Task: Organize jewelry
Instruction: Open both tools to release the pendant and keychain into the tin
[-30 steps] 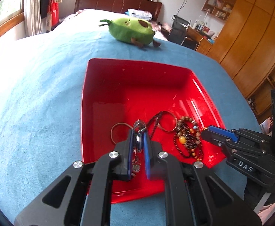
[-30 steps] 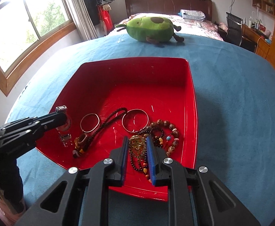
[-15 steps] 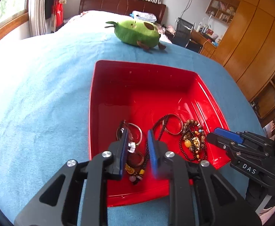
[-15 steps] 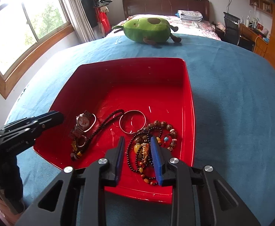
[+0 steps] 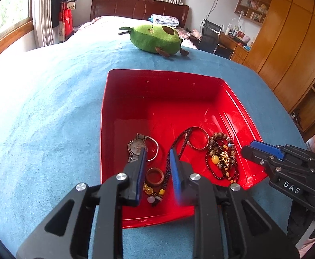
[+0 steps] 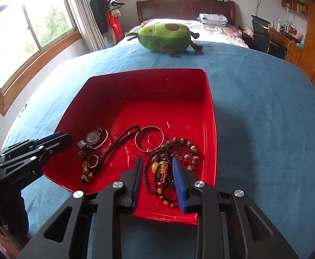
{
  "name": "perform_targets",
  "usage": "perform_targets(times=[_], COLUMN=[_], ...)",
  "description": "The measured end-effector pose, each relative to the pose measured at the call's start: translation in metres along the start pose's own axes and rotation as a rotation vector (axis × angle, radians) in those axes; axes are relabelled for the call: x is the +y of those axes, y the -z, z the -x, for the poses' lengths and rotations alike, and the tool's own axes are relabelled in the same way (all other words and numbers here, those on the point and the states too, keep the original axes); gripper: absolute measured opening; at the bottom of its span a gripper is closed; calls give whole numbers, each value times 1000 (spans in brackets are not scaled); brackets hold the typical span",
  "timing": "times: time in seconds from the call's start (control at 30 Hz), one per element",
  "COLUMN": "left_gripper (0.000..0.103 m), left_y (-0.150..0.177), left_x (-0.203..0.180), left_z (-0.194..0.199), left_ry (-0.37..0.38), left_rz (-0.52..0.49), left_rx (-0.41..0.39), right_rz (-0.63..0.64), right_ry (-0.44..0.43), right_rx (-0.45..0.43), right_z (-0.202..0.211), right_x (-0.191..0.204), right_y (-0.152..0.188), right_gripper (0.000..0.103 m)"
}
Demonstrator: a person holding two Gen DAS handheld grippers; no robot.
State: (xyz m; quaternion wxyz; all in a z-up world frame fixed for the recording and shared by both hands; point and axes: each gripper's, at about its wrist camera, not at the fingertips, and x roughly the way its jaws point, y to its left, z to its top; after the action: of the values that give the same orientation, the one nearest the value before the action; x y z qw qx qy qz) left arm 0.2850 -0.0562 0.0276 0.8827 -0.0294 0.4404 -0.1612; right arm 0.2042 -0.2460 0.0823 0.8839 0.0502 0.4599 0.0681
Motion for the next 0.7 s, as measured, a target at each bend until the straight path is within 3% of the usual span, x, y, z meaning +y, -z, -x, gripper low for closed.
perform_targets(times=[0.47,0.6,0.7], left_gripper=[29,39,40], left_y=[5,9,15], left_x=[-6,-9,-12], left_z=[1,5,10], left_ry=[-28,-49,-62], left_rz=[-20,-33,-46], left_rx=[4,-4,-8], right_rz=[-11,-13,-13], right_ry=[-1,-7,-11], right_rx=[-10,-17,-26], right_z=[8,15,22], right_x=[-1,0,1], right_y=[4,7,10], right_gripper=[29,29,29])
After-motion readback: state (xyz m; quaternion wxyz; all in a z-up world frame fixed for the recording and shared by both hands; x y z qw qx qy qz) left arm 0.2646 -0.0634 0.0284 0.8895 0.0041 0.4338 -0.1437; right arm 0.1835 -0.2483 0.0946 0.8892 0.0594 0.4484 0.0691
